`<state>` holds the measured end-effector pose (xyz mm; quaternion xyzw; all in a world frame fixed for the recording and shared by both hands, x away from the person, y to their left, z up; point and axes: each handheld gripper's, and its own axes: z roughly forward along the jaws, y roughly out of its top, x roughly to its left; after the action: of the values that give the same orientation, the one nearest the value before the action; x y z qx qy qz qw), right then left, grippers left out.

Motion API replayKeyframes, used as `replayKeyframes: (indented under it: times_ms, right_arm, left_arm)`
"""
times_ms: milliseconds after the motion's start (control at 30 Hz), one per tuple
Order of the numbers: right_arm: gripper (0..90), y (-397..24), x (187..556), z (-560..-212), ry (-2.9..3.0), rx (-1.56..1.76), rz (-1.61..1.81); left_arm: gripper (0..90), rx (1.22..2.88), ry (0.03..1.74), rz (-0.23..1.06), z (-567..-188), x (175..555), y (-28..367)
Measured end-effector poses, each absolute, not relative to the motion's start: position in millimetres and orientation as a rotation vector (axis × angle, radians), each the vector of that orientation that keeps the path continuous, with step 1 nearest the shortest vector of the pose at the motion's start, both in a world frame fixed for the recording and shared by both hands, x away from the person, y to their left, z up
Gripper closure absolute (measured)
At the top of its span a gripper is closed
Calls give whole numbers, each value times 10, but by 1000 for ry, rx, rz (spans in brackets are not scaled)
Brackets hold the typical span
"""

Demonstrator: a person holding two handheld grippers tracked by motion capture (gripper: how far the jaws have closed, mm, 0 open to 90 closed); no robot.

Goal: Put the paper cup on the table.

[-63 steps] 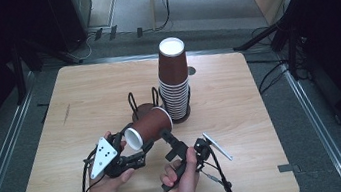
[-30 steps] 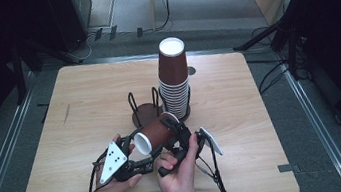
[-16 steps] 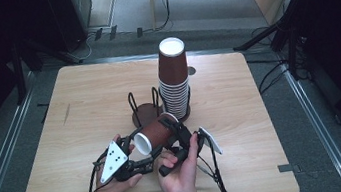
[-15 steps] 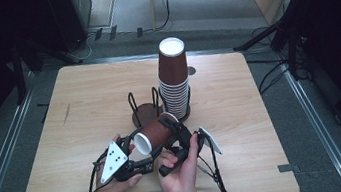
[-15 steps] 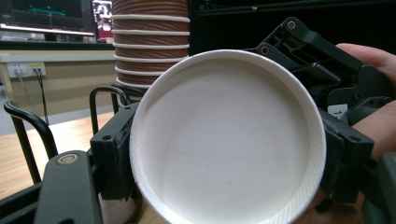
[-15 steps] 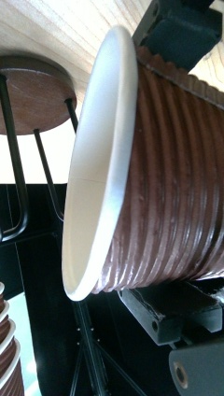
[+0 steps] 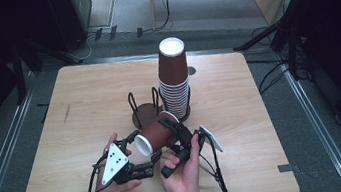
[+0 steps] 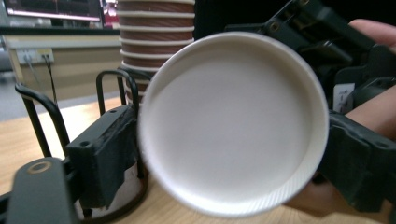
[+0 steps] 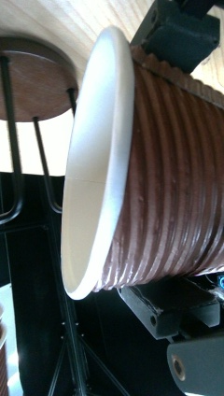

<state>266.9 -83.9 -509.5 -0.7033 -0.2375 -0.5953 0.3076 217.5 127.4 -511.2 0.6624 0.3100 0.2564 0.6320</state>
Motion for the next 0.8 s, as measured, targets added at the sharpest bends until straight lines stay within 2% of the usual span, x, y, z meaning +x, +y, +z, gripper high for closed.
replayKeyframes:
  times_ms: [133, 200, 233, 800]
  right_arm:
    - [104, -904, 2671, -5073, -644, -1867, -1608]
    - [104, -928, 2673, -5064, -658, -1876, -1625]
    - [106, -949, 2679, -5055, -674, -1886, -1638]
    - [111, -1127, 2703, -4882, -904, -2031, -1843]
  left_arm:
    - [69, 1527, 720, 579, -5110, 2171, 1277]
    - [4, 1530, 712, 544, -5111, 2171, 1285]
    - [0, 1536, 716, 540, -5111, 2170, 1288]
    - [0, 1549, 747, 507, -5115, 2155, 1377]
